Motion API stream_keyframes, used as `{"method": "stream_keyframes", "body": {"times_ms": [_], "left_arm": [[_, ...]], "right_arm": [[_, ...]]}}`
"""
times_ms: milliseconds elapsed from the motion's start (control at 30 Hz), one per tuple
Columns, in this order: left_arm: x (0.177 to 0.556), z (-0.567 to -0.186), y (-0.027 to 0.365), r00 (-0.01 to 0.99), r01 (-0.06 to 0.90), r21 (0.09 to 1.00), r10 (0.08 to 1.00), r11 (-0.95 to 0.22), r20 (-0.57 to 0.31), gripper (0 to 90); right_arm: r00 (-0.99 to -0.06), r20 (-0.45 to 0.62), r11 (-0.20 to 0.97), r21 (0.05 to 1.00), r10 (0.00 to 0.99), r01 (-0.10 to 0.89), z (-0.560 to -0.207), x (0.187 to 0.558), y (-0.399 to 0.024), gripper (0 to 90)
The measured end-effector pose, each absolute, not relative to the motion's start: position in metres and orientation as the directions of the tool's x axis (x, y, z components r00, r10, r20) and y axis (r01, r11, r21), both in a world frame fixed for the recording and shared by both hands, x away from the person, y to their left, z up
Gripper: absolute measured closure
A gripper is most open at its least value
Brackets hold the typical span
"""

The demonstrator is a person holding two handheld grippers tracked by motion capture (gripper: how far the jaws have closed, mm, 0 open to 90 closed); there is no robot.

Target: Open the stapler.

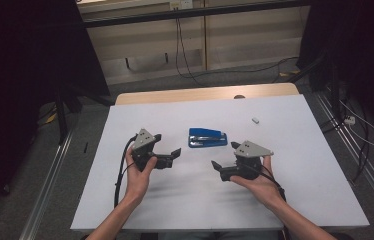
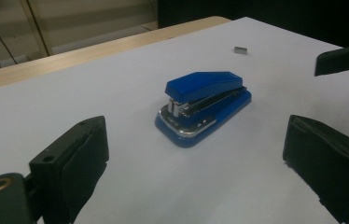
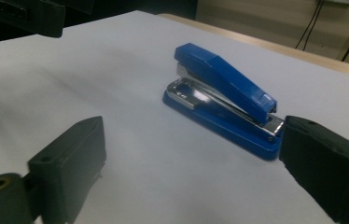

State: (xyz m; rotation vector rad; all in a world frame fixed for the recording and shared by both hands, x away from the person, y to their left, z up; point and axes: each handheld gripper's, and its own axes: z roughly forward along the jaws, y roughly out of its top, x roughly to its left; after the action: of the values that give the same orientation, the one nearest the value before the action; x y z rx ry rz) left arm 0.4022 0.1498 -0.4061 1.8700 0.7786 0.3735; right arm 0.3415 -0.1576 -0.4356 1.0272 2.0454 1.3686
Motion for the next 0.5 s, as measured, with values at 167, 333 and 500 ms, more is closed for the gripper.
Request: {"method": "stream_keyframes", "body": {"times_ms": [167, 333, 500], "left_arm": [[0.404, -0.405, 0.144, 0.756, 0.313, 0.916, 0.649, -0.251, -0.081, 6.4], [0.411, -0.404, 0.14, 0.756, 0.304, 0.917, 0.652, -0.257, -0.068, 5.7], [0.418, -0.404, 0.133, 0.769, 0.32, 0.914, 0.632, -0.25, -0.097, 5.7]], "right_arm": [[-0.614, 0.027, 0.222, 0.919, 0.789, 0.325, -0.434, 0.349, -0.152, 10.4], [-0.608, 0.029, 0.209, 0.925, 0.793, 0.317, -0.431, 0.358, -0.149, 11.9], [-0.615, 0.03, 0.205, 0.929, 0.788, 0.307, -0.429, 0.367, -0.145, 15.9]]}}
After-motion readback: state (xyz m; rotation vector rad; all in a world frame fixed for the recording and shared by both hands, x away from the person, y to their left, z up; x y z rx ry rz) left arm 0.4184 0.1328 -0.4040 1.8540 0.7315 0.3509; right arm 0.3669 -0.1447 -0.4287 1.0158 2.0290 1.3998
